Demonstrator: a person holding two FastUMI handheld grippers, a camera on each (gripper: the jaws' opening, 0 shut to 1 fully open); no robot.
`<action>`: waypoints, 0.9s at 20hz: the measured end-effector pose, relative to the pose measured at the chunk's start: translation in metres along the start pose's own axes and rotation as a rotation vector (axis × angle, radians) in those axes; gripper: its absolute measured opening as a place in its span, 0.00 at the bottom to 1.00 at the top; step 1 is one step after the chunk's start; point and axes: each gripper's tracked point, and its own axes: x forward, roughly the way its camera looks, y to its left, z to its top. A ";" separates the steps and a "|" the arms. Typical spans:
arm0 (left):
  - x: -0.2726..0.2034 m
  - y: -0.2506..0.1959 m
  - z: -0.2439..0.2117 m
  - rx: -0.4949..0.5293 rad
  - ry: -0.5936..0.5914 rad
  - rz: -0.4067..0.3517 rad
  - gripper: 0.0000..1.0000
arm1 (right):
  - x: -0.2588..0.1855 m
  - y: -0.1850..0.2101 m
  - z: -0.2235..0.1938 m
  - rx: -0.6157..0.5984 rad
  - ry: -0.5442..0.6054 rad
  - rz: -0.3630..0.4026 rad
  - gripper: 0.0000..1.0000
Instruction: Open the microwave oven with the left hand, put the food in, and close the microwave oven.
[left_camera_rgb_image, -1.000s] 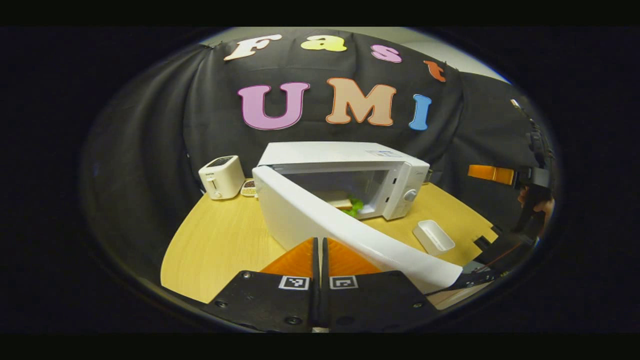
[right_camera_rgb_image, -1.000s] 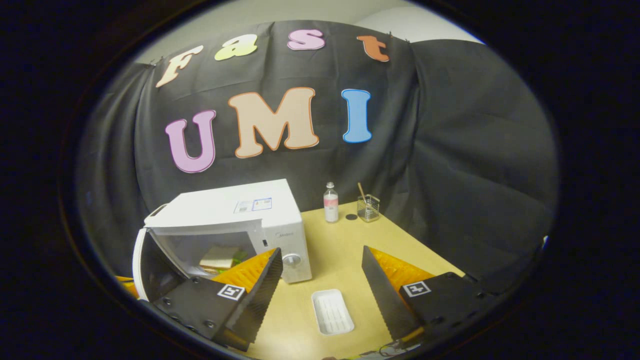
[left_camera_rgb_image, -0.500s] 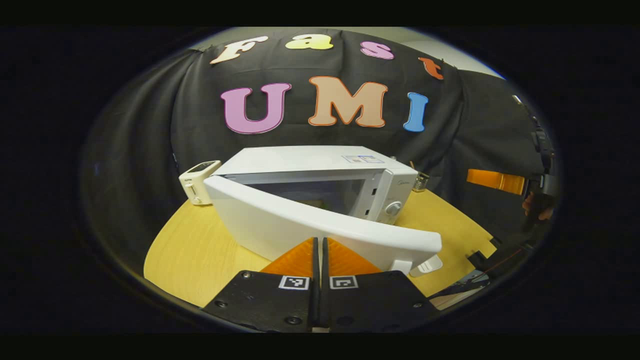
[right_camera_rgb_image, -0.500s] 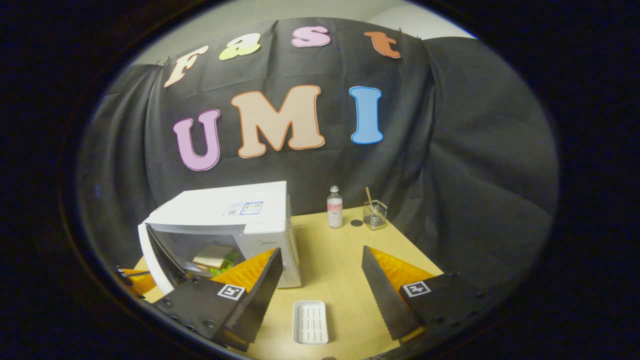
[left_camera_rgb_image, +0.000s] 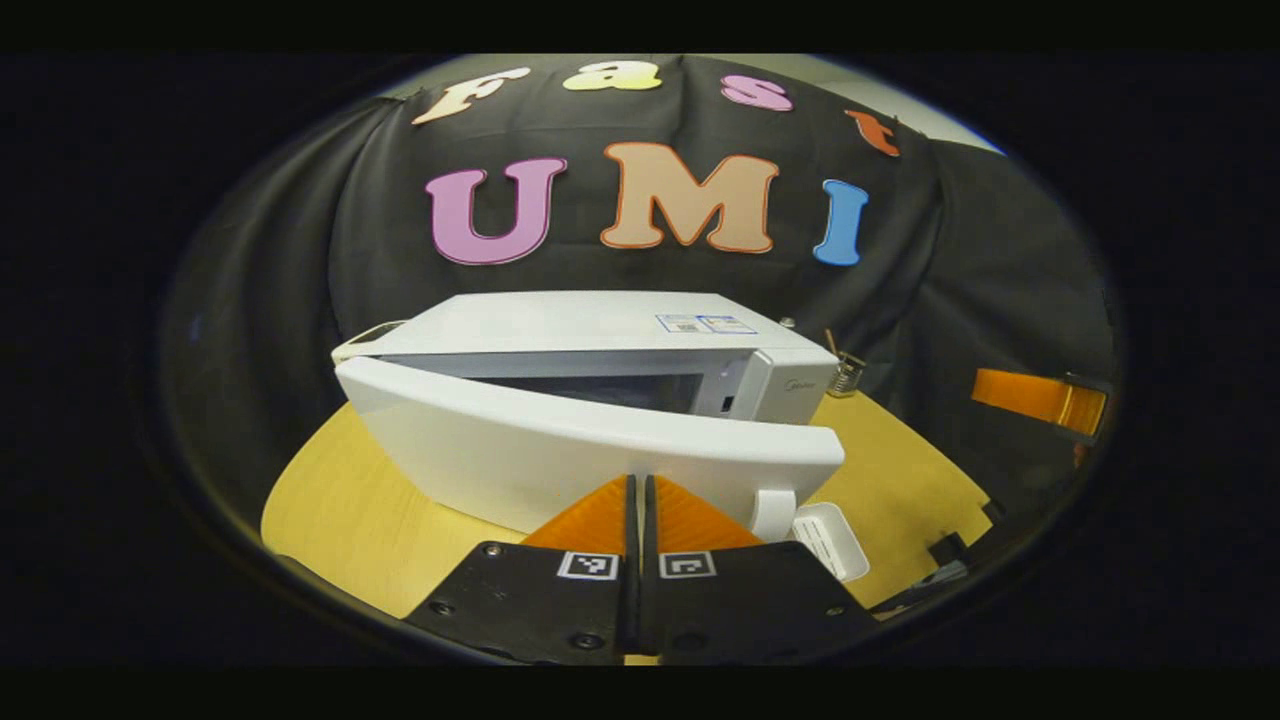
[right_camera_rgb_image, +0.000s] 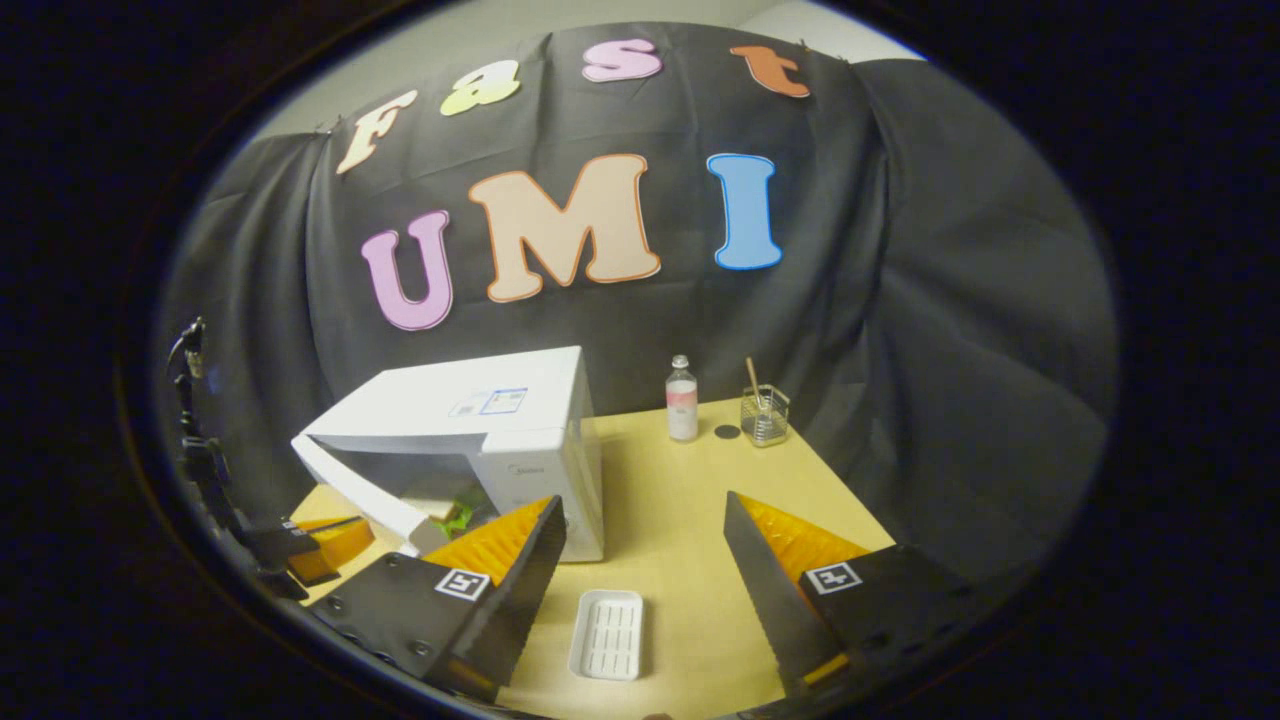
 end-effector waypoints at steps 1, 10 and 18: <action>0.005 -0.003 0.002 -0.013 0.000 -0.002 0.01 | 0.000 -0.001 0.001 -0.006 0.001 0.003 0.98; 0.045 -0.019 0.024 -0.038 -0.013 -0.007 0.02 | -0.001 -0.011 0.020 0.040 0.007 0.000 0.98; 0.067 -0.039 0.039 -0.059 -0.037 -0.015 0.01 | 0.016 -0.016 0.023 0.036 0.029 -0.001 0.98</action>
